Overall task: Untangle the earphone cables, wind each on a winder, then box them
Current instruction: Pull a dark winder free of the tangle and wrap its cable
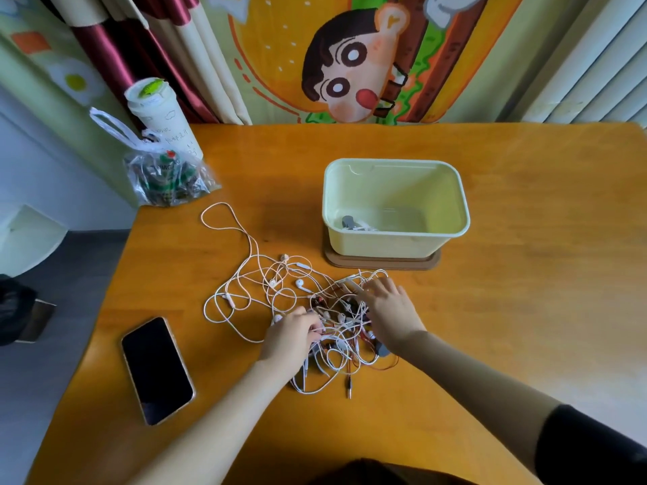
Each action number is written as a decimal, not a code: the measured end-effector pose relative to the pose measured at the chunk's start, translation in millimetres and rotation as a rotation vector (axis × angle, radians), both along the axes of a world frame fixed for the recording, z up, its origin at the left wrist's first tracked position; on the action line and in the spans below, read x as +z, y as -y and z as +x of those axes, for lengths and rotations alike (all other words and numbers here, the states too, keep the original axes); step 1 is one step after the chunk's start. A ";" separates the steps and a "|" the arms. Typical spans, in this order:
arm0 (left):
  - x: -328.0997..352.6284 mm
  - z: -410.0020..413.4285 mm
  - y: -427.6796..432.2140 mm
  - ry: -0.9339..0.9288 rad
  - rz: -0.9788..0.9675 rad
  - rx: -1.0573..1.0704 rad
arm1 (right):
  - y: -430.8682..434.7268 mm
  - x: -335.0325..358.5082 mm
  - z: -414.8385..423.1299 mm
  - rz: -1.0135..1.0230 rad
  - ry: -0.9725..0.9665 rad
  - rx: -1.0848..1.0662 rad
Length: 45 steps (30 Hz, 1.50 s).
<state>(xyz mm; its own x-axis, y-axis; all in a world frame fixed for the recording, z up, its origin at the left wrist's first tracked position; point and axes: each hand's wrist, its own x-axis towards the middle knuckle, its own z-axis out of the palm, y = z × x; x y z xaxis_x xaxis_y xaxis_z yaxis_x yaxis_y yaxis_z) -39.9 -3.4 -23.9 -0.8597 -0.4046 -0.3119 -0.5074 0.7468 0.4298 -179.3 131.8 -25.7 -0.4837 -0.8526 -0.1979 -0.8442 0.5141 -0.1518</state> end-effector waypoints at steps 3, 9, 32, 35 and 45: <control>11.1 -2.7 -1.1 -0.124 0.052 0.064 | 6.1 12.1 26.2 -0.174 0.460 -0.051; 38.4 -6.2 -6.9 -0.349 0.043 0.095 | 6.0 32.4 39.4 -0.429 0.585 -0.195; 100.0 -9.0 -79.7 -0.361 0.432 -0.149 | 6.1 199.9 25.5 -0.990 0.911 -0.445; 102.7 1.4 -76.7 -0.377 0.553 -0.106 | -5.4 187.4 1.5 -0.911 0.650 -0.526; 149.2 -12.9 -33.2 -0.773 0.524 0.151 | -12.8 125.0 65.2 -0.327 0.555 -0.053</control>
<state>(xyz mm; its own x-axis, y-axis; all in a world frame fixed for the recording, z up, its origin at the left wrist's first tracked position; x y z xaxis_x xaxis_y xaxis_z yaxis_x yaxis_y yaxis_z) -52.8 29.8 125.4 -0.8539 -0.4987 0.1487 -0.0174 0.3130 0.9496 -114.1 144.5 99.3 -0.4273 -0.8889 -0.1650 -0.5695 0.4064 -0.7145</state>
